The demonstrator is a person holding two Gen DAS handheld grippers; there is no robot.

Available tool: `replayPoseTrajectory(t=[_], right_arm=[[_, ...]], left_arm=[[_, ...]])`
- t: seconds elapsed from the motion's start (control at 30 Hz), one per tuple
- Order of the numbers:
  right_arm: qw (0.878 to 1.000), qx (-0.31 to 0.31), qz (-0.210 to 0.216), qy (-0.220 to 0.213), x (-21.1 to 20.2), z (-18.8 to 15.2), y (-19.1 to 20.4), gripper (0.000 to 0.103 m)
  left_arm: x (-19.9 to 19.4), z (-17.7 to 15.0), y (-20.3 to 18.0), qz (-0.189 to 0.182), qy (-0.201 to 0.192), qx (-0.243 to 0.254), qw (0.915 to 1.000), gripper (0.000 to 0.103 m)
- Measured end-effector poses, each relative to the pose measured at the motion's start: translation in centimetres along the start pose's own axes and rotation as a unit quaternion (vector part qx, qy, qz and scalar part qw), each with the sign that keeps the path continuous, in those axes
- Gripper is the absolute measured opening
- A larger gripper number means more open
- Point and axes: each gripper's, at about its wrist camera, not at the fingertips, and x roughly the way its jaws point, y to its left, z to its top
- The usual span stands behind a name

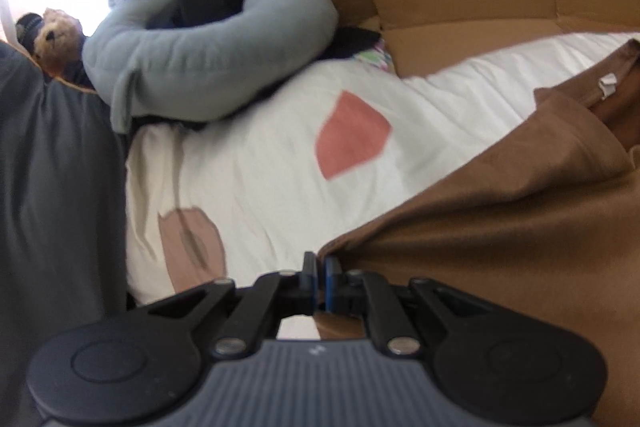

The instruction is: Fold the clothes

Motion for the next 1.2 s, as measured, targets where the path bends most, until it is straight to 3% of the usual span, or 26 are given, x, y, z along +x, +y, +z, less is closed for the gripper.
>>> replayPoseTrajectory(t=[0.4, 0.7, 0.9, 1.03, 1.13, 1.2], right_arm=[[1.0, 0.007, -0.02, -0.011, 0.9, 2.8, -1.7, 0.002], [0.999, 0.038, 0.021, 0.015, 4.7, 1.6, -2.1, 0.003], [1.0, -0.012, -0.001, 0.022, 4.5, 1.8, -0.1, 0.005], [0.999, 0.034, 0.003, 0.017, 3.8, 1.7, -0.7, 0.005], [0.998, 0.055, -0.009, 0.006, 1.8, 1.4, -1.2, 0.024], [0.996, 0.091, -0.003, 0.001, 0.8, 1.0, -1.6, 0.026]], left_arm=[[1.9, 2.6, 1.1, 0.017, -0.023, -0.01, 0.9995, 0.004], [5.8, 2.4, 0.3, 0.002, 0.013, -0.016, 0.9998, 0.005], [5.4, 1.8, 0.2, 0.0, 0.008, 0.002, 1.0, 0.006], [5.3, 2.9, 0.3, -0.004, 0.028, -0.008, 0.9996, 0.008], [4.3, 3.9, 0.5, -0.018, 0.037, -0.015, 0.999, 0.011], [3.1, 4.3, 0.4, -0.023, 0.029, -0.001, 0.9993, 0.015]])
